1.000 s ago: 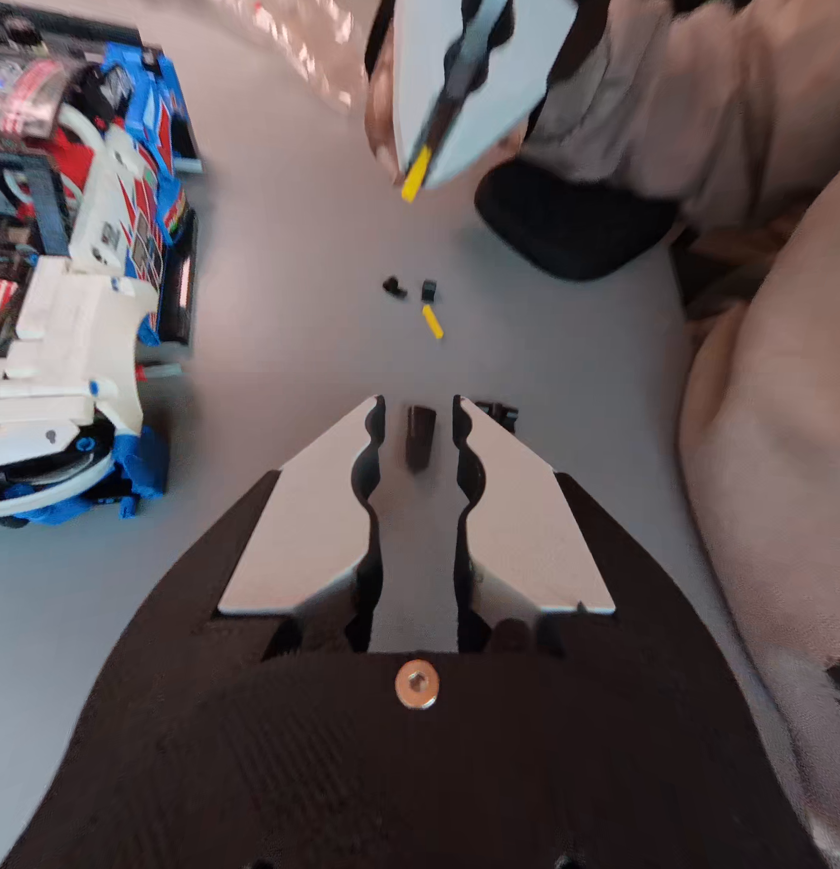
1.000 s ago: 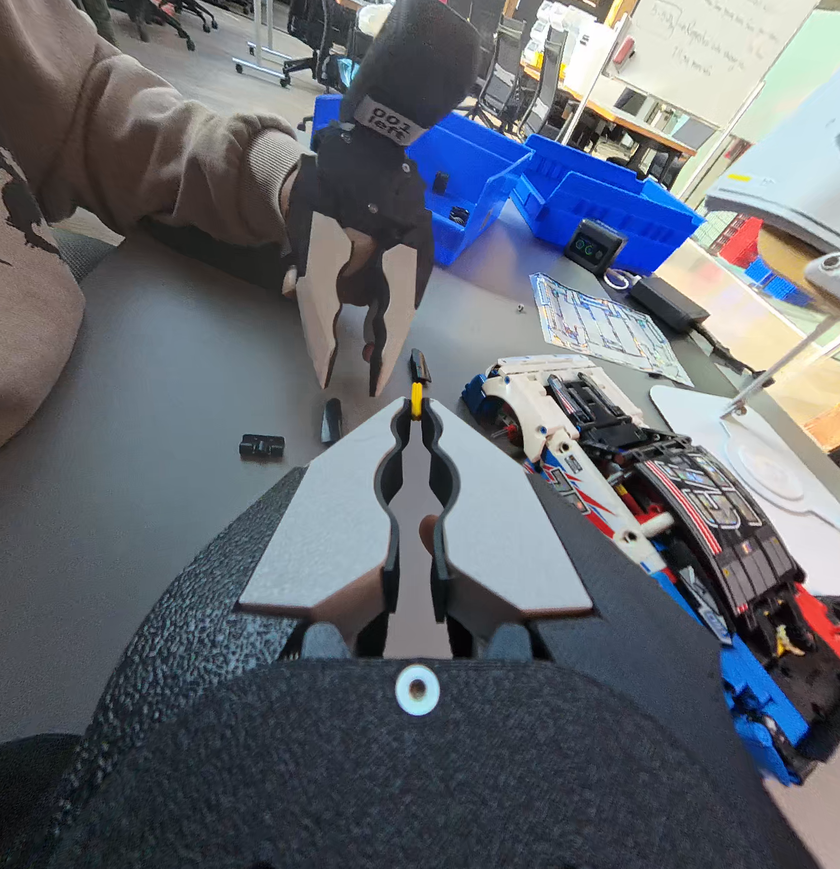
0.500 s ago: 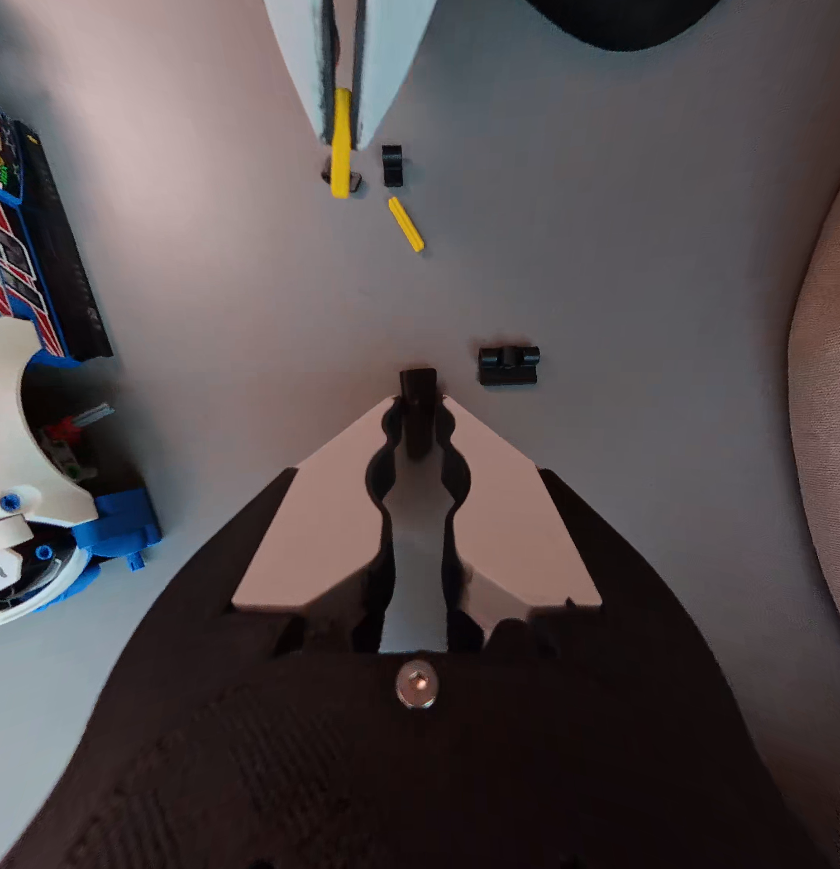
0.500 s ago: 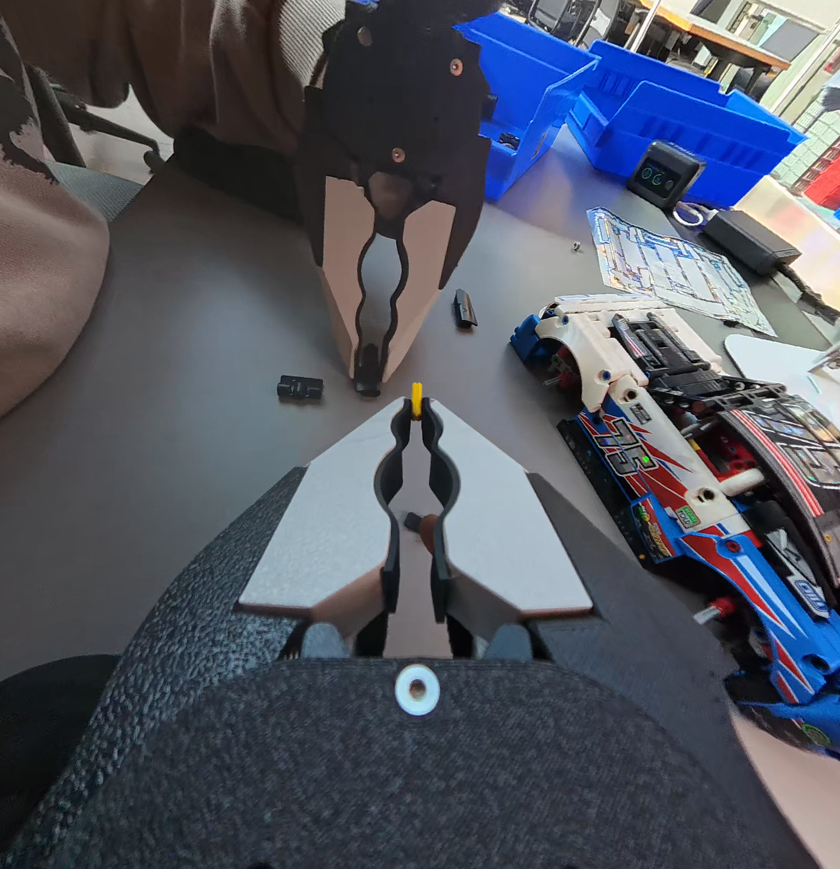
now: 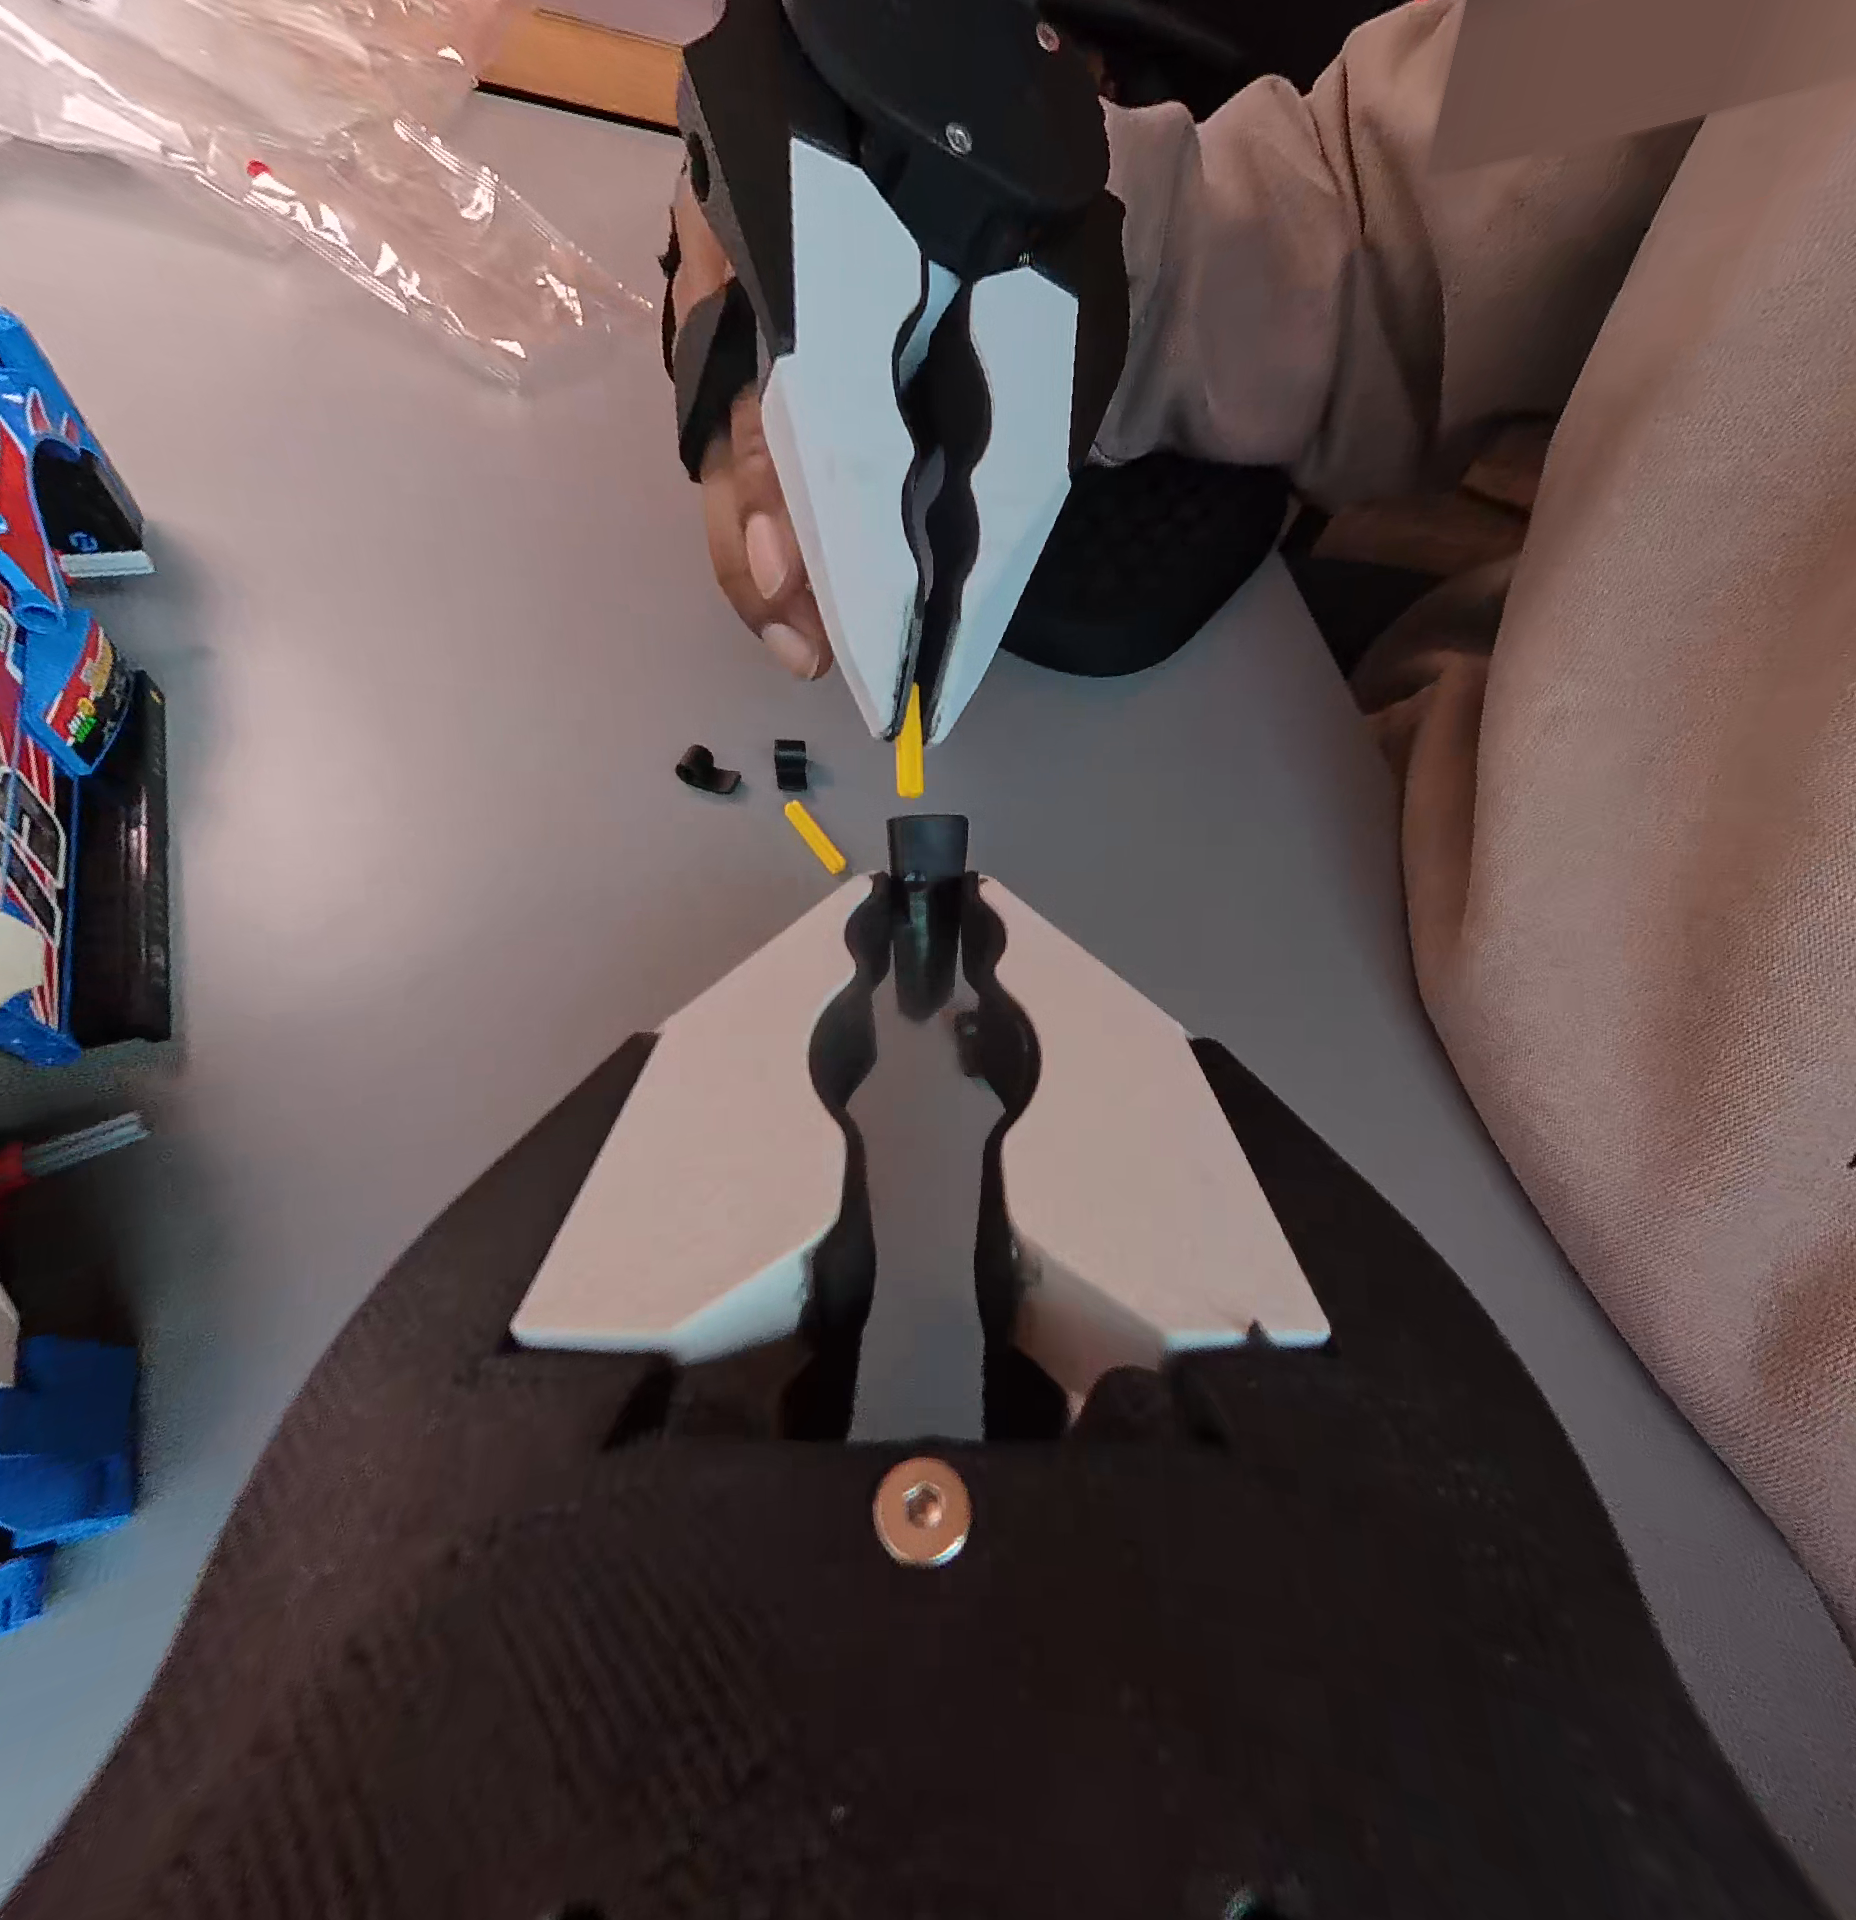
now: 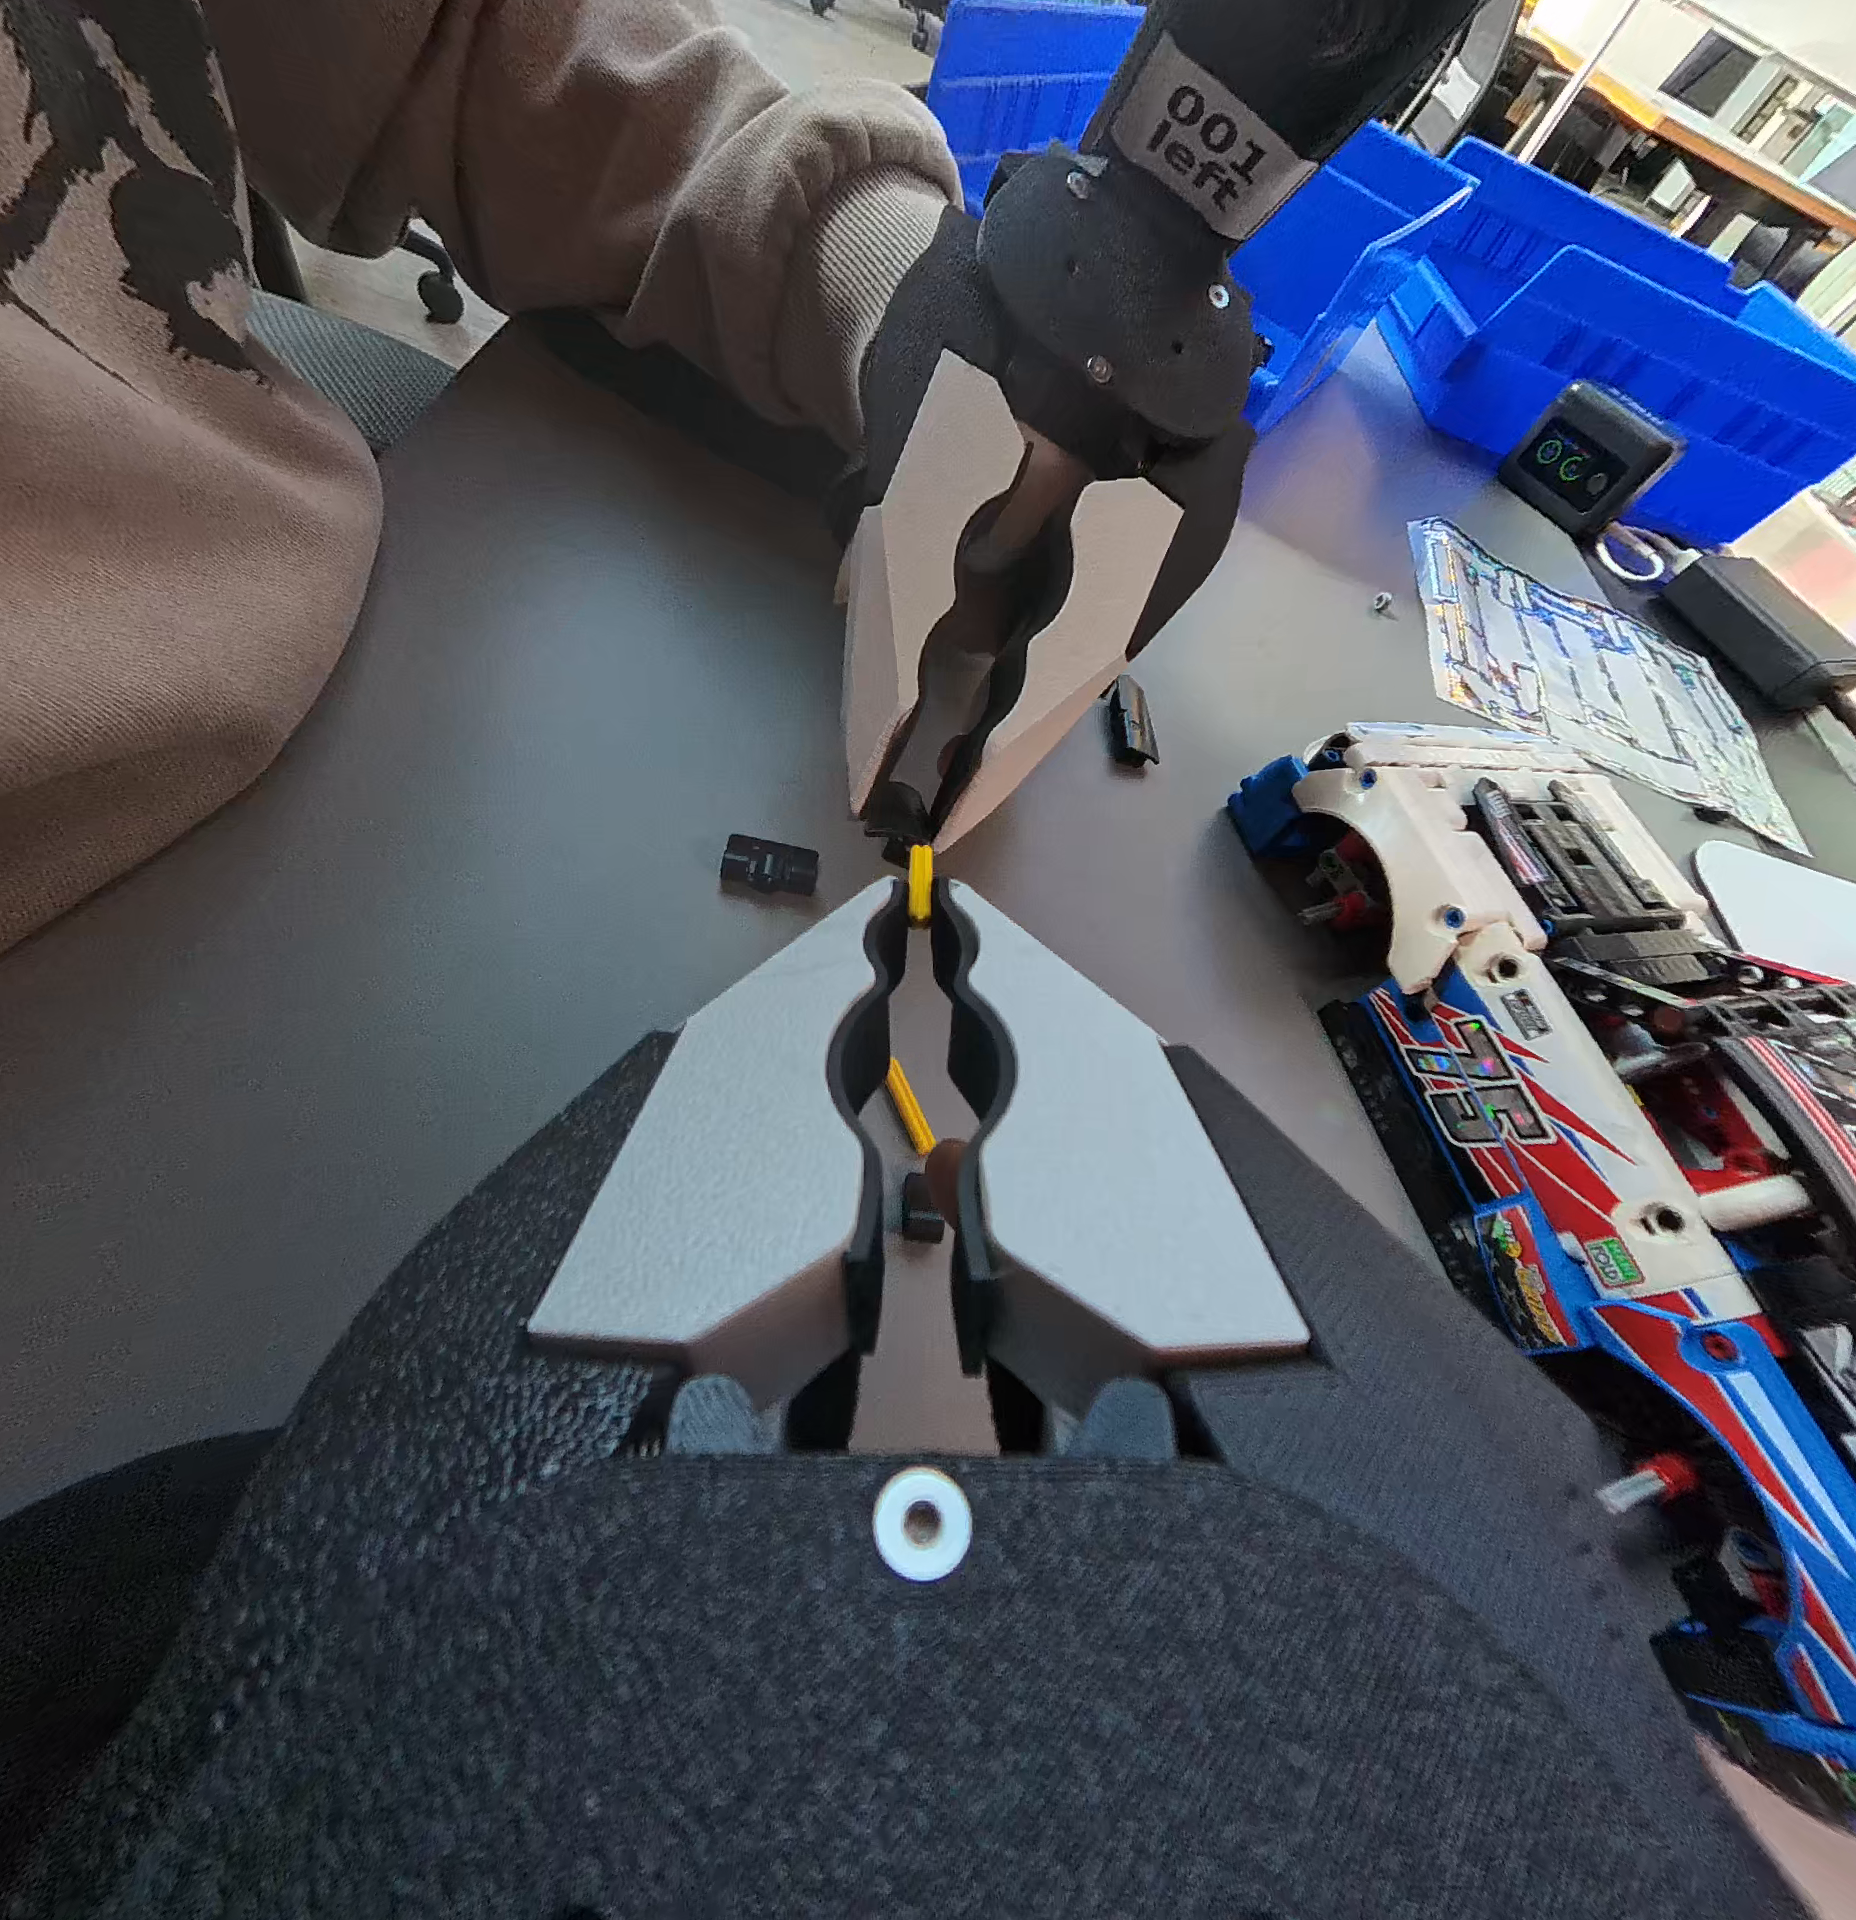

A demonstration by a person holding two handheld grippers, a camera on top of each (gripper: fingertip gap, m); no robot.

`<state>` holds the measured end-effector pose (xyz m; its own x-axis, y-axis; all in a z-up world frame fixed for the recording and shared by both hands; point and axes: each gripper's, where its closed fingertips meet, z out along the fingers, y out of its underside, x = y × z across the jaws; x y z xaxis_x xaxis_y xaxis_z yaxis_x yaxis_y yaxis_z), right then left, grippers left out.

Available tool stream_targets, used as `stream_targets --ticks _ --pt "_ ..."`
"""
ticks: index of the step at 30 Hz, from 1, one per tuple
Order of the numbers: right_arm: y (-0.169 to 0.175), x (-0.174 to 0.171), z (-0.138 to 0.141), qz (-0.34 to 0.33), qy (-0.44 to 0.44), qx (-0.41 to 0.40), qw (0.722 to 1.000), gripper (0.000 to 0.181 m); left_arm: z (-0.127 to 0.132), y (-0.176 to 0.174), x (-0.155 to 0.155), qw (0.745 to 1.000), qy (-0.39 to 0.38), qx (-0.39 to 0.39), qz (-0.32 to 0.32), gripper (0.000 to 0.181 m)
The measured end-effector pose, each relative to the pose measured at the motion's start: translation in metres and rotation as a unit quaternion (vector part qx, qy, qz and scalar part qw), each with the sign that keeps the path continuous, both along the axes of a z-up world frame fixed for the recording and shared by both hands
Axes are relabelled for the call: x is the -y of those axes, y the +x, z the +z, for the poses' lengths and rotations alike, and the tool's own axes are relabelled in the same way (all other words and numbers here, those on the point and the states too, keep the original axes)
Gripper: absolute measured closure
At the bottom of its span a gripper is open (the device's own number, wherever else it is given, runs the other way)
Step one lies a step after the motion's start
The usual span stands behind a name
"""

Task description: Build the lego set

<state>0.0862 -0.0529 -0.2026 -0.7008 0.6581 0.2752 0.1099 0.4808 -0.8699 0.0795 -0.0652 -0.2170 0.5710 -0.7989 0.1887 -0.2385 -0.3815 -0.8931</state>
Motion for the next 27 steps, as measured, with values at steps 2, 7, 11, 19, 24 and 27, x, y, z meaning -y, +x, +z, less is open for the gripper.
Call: stream_targets --ticks 2,7,11,19,24,27 --pt "0.0 0.002 -0.003 0.003 0.004 0.005 1.0 0.179 0.0 0.002 0.002 1.0 -0.002 0.002 -0.005 0.17" --pt "0.0 0.004 -0.007 0.004 0.008 0.012 1.0 0.179 -0.003 0.003 0.003 1.0 -0.008 -0.004 -0.008 0.17" --pt "0.0 0.004 -0.011 0.001 0.023 0.025 0.999 0.18 -0.007 0.004 0.003 1.0 -0.006 -0.026 -0.004 0.17" --pt "0.006 0.012 -0.018 0.032 0.089 0.001 0.995 0.18 -0.014 0.009 0.01 0.999 -0.034 -0.033 -0.024 0.171" --pt "0.009 0.017 -0.022 0.048 0.14 -0.017 0.989 0.18 -0.019 0.013 0.016 0.996 -0.065 -0.032 -0.056 0.171" --pt "0.009 0.016 -0.02 0.045 0.147 -0.026 0.988 0.18 -0.017 0.012 0.015 0.995 -0.086 -0.011 -0.053 0.171"
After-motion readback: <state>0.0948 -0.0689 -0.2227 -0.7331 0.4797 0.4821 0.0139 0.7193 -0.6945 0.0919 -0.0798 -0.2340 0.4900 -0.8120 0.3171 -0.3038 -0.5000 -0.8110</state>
